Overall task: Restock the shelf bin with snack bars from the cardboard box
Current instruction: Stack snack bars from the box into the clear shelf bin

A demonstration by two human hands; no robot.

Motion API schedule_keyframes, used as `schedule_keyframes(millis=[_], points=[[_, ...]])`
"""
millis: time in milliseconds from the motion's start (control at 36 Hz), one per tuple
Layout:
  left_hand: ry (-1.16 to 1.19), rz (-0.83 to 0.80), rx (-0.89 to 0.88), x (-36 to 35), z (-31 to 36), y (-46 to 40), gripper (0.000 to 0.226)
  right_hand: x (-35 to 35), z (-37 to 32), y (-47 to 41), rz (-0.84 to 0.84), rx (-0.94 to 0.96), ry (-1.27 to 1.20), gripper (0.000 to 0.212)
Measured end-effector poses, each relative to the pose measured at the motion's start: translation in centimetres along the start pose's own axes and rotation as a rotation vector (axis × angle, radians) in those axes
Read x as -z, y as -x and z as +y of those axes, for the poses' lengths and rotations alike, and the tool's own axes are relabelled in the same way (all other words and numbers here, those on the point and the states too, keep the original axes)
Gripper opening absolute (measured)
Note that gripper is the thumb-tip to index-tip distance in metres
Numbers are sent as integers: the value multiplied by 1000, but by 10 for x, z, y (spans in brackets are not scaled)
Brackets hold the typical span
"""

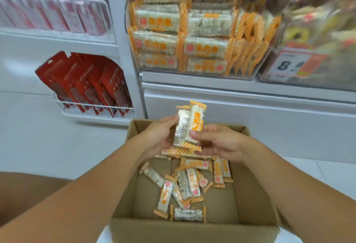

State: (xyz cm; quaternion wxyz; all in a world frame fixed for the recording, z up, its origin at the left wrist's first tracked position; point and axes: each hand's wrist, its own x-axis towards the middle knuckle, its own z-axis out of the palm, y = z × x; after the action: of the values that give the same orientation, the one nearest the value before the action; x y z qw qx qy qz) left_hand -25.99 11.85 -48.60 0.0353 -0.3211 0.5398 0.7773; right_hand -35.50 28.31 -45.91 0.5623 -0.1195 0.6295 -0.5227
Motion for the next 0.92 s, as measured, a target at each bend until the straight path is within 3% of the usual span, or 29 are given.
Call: schedule_keyframes(millis=[56, 111, 194, 278, 361, 472, 556, 611, 667, 778, 833, 917], points=[[-62, -74, -72, -6, 36, 16, 42, -6, -33, 18, 29, 30, 98, 19], [-190, -123, -120, -16, 73, 33, 62, -13, -68, 31, 7, 65, 195, 14], [-362, -145, -224, -25, 120, 59, 86, -29, -116, 51, -56, 144, 259, 23], [-380, -218, -316, -25, 161, 83, 56, -43, -151, 70, -98, 254, 222, 34], [-446, -261, -319, -24, 187, 98, 50, -46, -170, 75, -46, 379, 218, 68], [-408, -251, -273, -32, 202, 101, 17, -38, -191, 83, -26, 449, 260, 48], [-520, -301, -253, -34, 224, 94, 5, -21, -212, 80, 186, 649, 603, 79], [-565, -333, -192, -30, 242, 91, 14, -12, -227, 76, 260, 774, 700, 102], [-629, -348, -167, -22, 257, 83, 29, -3, -239, 67, 229, 848, 747, 91], [-720, -288, -181, -6, 279, 67, 58, 6, -246, 43, 54, 841, 608, 35], [-749, -198, -241, -3, 291, 64, 62, 9, -250, 31, 111, 890, 590, 29], [-869, 127, -512, 3, 301, 59, 51, 13, -259, 15, 208, 936, 477, 32]])
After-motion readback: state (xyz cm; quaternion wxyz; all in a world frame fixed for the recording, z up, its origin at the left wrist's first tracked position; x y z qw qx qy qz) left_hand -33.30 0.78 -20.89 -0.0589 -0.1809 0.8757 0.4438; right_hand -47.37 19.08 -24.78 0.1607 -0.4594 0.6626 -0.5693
